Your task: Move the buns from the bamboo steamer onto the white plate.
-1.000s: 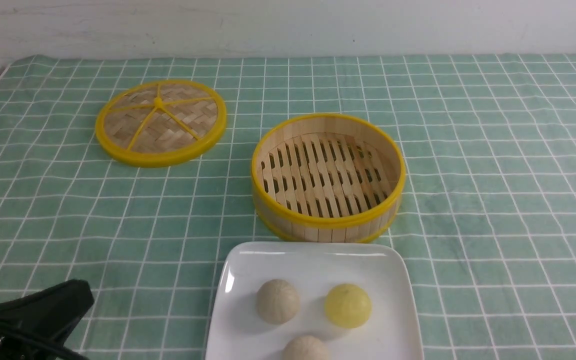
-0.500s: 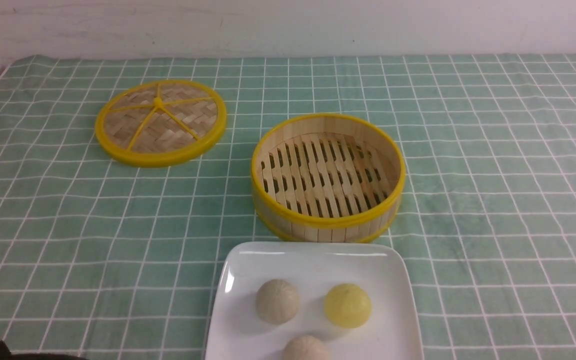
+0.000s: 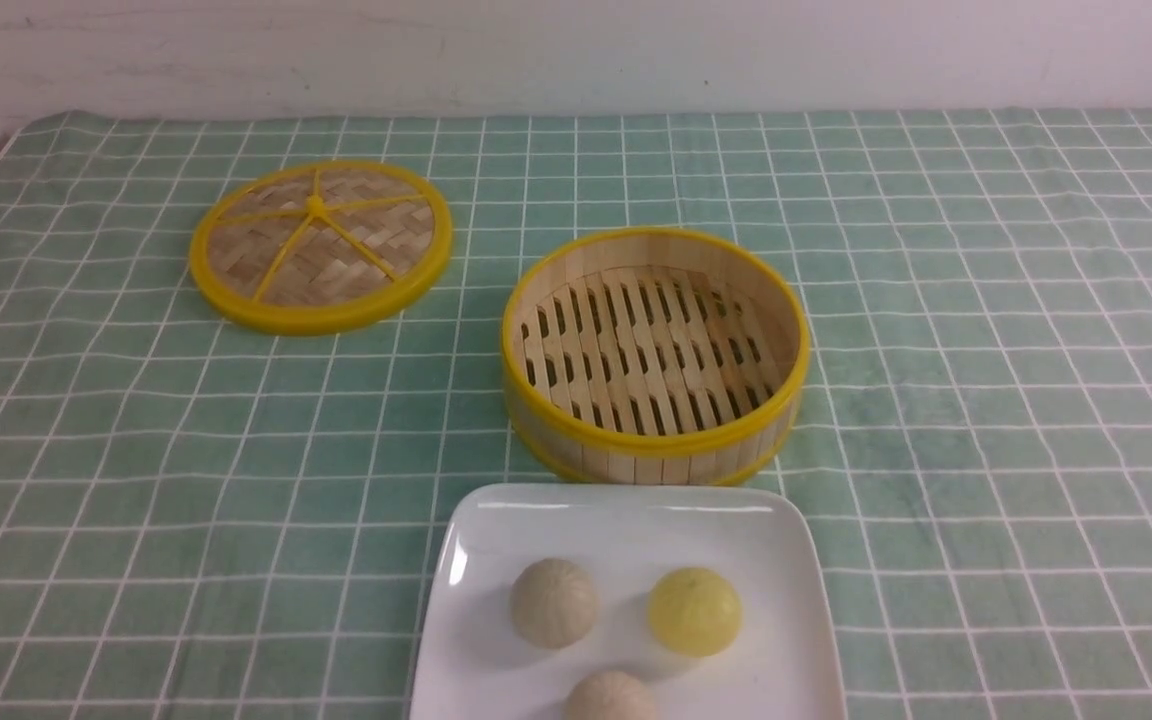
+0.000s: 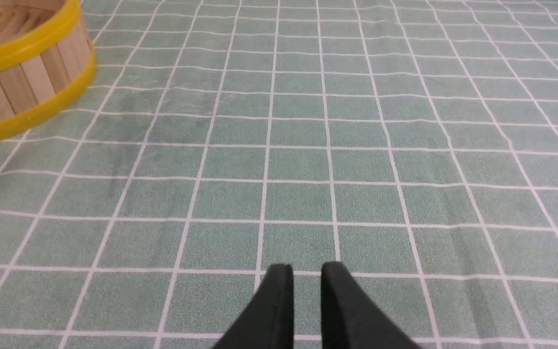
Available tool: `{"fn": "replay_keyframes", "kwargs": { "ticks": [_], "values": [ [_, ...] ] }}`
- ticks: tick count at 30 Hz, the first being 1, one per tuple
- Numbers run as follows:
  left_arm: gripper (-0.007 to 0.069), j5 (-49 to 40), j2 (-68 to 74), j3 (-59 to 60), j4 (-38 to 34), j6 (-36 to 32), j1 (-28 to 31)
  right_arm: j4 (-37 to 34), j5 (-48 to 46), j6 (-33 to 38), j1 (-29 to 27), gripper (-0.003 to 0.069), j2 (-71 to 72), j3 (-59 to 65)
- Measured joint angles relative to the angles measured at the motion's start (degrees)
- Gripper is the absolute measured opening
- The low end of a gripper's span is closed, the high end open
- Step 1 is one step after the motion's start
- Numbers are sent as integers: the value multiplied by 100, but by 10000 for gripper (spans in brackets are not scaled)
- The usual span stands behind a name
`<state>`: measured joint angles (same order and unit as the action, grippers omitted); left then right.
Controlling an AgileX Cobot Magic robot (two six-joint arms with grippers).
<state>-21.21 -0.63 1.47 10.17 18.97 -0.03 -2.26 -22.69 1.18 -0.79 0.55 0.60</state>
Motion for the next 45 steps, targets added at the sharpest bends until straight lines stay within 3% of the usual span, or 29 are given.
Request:
{"fn": "replay_keyframes", "kwargs": {
  "ticks": [45],
  "values": [
    [129,-30,0,-5,17,0,-301,0,0,0,0,171,0,0]
  ]
}}
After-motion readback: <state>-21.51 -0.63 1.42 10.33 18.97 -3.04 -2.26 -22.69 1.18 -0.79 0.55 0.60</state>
